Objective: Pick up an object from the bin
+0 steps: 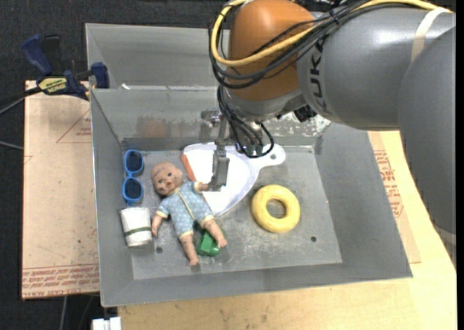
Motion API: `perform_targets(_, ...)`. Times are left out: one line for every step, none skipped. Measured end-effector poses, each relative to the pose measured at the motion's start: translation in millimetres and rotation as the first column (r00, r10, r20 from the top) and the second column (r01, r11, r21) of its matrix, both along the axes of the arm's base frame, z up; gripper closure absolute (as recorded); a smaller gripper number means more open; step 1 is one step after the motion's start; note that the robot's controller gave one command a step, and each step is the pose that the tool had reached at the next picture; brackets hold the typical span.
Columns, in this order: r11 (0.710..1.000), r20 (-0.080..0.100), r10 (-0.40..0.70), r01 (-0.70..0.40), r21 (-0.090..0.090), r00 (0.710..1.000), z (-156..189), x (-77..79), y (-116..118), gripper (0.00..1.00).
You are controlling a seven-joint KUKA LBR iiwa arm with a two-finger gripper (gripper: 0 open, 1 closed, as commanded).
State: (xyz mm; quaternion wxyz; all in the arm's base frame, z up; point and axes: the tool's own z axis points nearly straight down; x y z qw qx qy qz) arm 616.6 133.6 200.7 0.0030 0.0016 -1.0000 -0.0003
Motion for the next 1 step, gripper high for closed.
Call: perform_targets(1.000,0.007,-0.002,0.002,0.001,1.000,5.1,1.2,-0.6,0.00)
